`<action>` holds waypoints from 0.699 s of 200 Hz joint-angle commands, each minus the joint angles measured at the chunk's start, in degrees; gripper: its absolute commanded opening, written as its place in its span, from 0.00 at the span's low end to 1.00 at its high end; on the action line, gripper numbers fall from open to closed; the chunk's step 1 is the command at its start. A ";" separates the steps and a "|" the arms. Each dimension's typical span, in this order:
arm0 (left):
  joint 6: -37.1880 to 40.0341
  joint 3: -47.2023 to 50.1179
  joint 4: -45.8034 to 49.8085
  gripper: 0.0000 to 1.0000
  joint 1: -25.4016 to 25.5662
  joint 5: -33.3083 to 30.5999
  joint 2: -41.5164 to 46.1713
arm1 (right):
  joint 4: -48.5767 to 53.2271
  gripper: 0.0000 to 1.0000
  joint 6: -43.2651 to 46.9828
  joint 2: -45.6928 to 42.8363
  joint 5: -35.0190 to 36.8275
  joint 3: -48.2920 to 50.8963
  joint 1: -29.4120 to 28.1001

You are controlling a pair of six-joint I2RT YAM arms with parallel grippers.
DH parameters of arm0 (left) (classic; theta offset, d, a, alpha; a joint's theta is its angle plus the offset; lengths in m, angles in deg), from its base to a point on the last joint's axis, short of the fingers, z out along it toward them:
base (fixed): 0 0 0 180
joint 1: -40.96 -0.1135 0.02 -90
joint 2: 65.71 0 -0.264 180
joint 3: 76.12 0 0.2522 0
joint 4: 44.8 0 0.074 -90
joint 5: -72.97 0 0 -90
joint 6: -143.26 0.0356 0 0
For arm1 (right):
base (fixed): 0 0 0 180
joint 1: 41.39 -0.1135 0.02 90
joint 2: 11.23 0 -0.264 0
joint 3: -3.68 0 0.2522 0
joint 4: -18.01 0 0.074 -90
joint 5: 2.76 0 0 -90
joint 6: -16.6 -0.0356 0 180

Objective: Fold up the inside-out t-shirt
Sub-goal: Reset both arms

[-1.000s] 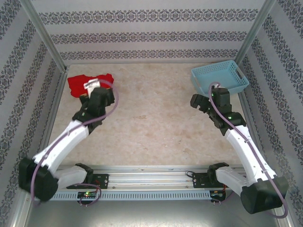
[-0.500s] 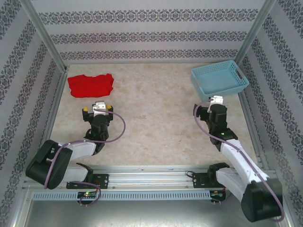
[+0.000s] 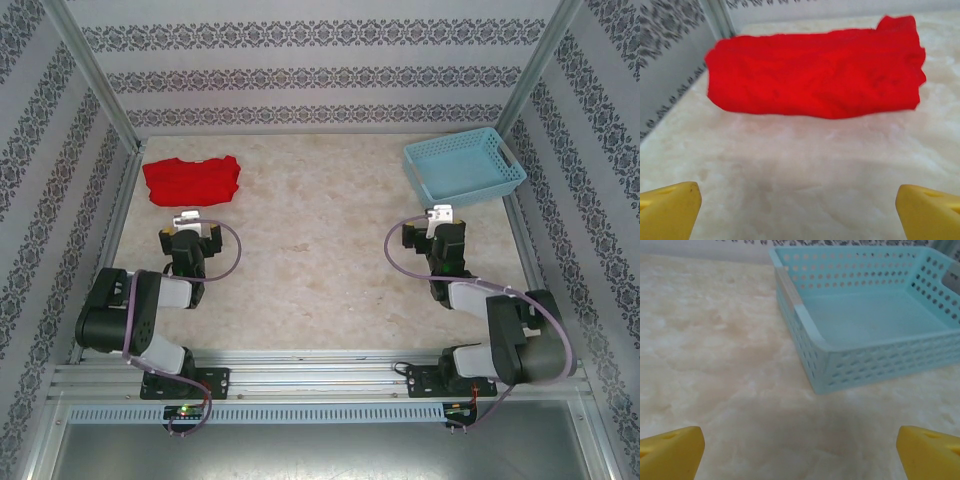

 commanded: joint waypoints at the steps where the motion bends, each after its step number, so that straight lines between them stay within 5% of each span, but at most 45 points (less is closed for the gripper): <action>1: -2.23 -0.90 -5.57 1.00 -0.54 5.82 -2.57 | -5.44 0.98 1.11 1.70 -4.71 -0.82 1.36; 36: -3.23 -1.84 -2.01 1.00 -1.06 6.04 -1.50 | -13.36 0.98 -2.56 8.98 -5.49 -0.89 4.19; 50: -2.71 -1.45 -4.47 1.00 -1.06 5.98 -2.28 | -7.38 0.98 -3.70 7.05 -5.18 -2.07 5.15; 140: -2.71 -1.04 -4.65 1.00 -1.04 5.87 -2.03 | -9.07 0.98 -3.36 7.50 -4.85 -1.76 4.92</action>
